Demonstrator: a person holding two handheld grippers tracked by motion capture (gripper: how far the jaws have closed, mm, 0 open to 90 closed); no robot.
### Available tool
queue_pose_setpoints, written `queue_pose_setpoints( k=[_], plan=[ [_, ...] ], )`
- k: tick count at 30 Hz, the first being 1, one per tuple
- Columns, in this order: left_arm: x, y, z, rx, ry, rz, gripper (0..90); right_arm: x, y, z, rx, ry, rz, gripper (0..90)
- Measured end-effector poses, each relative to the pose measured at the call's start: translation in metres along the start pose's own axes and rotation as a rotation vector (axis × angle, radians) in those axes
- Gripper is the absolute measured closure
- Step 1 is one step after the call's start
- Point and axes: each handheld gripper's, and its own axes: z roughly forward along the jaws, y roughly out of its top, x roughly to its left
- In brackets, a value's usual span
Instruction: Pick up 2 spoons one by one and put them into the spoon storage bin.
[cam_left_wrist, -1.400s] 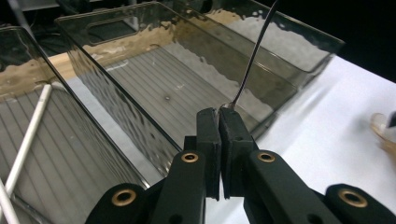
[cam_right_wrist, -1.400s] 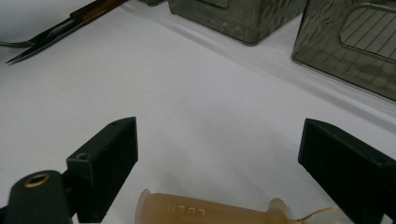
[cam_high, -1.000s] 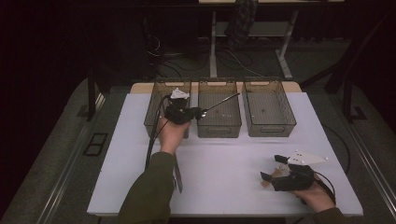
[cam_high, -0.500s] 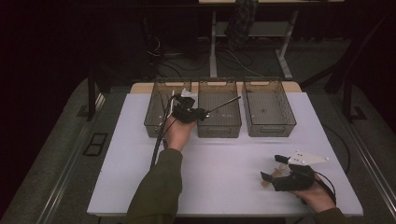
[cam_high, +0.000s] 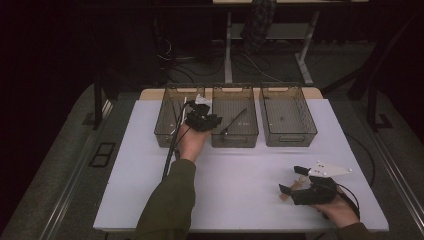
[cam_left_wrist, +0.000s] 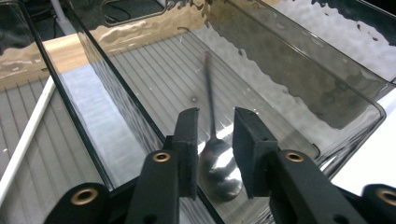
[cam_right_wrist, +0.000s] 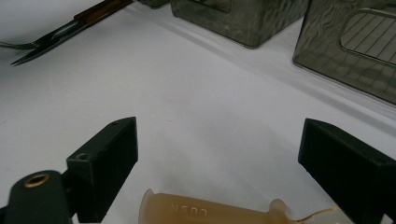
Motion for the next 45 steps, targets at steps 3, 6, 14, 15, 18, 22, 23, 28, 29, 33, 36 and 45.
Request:
queue_pose_setpoints(
  k=[3,6,14,15,18,22,23,28,29,33,36,45],
  plan=[
    [0.0,0.0,-0.002,0.0,-0.014,0.011,64.3,0.0,0.0,0.0,0.0,0.0,-0.001,11.7],
    [-0.001,0.0,-0.004,0.011,-0.039,0.028,59.6,0.0,0.0,0.0,0.002,0.0,0.002,11.7],
    [-0.006,-0.005,-0.016,0.01,-0.103,0.087,50.0,0.0,0.0,0.001,0.004,0.0,-0.001,11.7],
    [-0.007,-0.007,-0.018,0.01,-0.108,0.097,49.2,0.0,0.0,0.001,0.005,0.0,0.0,11.7],
    [-0.009,-0.01,-0.023,0.007,-0.122,0.117,46.9,0.0,0.0,0.001,0.006,-0.001,-0.001,11.7],
    [-0.012,-0.016,-0.03,0.001,-0.145,0.142,43.1,0.001,0.0,0.001,0.008,-0.001,0.001,11.8],
    [-0.013,-0.017,-0.032,0.0,-0.154,0.143,41.1,0.001,0.0,0.001,0.008,-0.001,0.001,11.7],
    [-0.017,-0.03,-0.042,-0.003,-0.192,0.165,32.7,0.0,0.0,0.001,0.007,-0.002,0.001,11.7],
    [-0.017,-0.033,-0.044,-0.007,-0.196,0.161,30.9,0.0,0.0,0.001,0.007,-0.002,0.001,11.7],
    [-0.019,-0.046,-0.052,-0.013,-0.216,0.166,21.8,0.001,0.0,0.002,0.007,-0.002,0.0,11.8],
    [-0.019,-0.054,-0.058,-0.016,-0.213,0.169,13.4,0.001,0.0,0.002,0.009,-0.002,0.003,11.8],
    [-0.017,-0.086,-0.085,-0.045,-0.204,0.183,0.0,0.001,0.0,0.001,0.005,-0.002,0.002,11.8]
  ],
)
